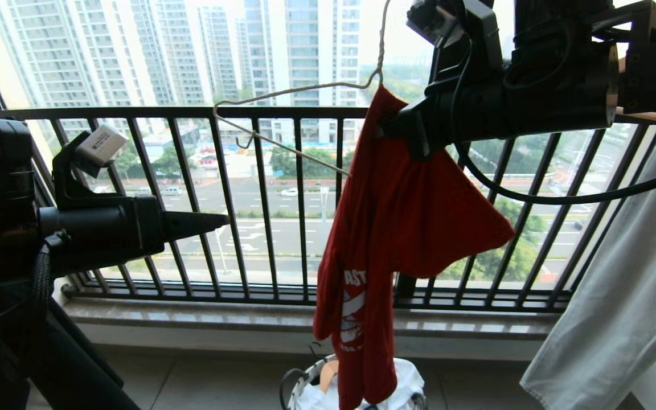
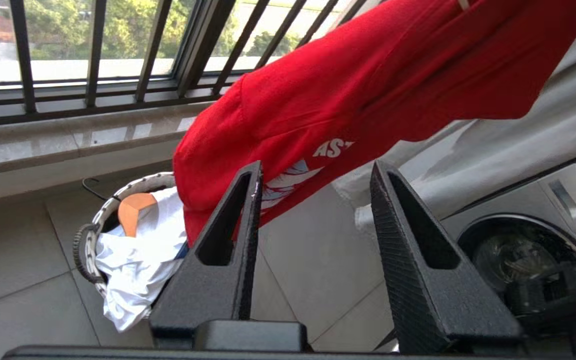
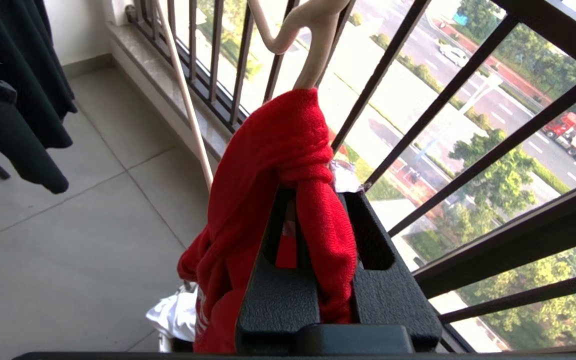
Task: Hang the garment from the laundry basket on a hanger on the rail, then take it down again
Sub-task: Hang the clothes on the clothes rack
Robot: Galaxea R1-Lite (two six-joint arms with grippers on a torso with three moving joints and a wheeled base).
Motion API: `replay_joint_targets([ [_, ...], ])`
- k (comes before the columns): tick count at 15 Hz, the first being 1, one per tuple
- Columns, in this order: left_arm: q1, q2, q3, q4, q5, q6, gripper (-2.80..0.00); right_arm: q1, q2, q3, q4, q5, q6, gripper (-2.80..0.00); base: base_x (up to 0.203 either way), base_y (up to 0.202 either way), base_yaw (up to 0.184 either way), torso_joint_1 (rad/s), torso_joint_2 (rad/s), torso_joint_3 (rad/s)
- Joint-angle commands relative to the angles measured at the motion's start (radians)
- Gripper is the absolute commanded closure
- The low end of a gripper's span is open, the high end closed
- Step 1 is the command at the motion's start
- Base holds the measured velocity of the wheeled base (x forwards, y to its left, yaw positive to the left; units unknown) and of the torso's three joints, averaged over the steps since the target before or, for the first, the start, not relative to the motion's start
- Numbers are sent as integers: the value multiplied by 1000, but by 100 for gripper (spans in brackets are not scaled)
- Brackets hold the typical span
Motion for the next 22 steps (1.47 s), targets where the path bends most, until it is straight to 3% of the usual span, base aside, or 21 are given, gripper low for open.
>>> replay_joint_targets([
  [1,-75,-69,26,-4,-3,-52,-280,22,25,-15,3,-9,8,0,0,0,0,0,0,0],
  [8,-165,-28,146,-256,27,-109,-280,120,61,-52,-30,-59,41,0,0,0,0,0,0,0],
  [11,-165,54,164,-297,86,-47,-280,161,65,-52,-54,-80,42,0,0,0,0,0,0,0],
  [14,-174,146,194,-447,221,6,-280,183,57,-52,-52,-80,43,0,0,0,0,0,0,0],
  [17,-193,155,194,-470,283,10,-280,212,50,-52,-52,-101,41,0,0,0,0,0,0,0],
  [22,-199,145,194,-473,293,7,-280,231,54,-49,-54,-111,44,0,0,0,0,0,0,0],
])
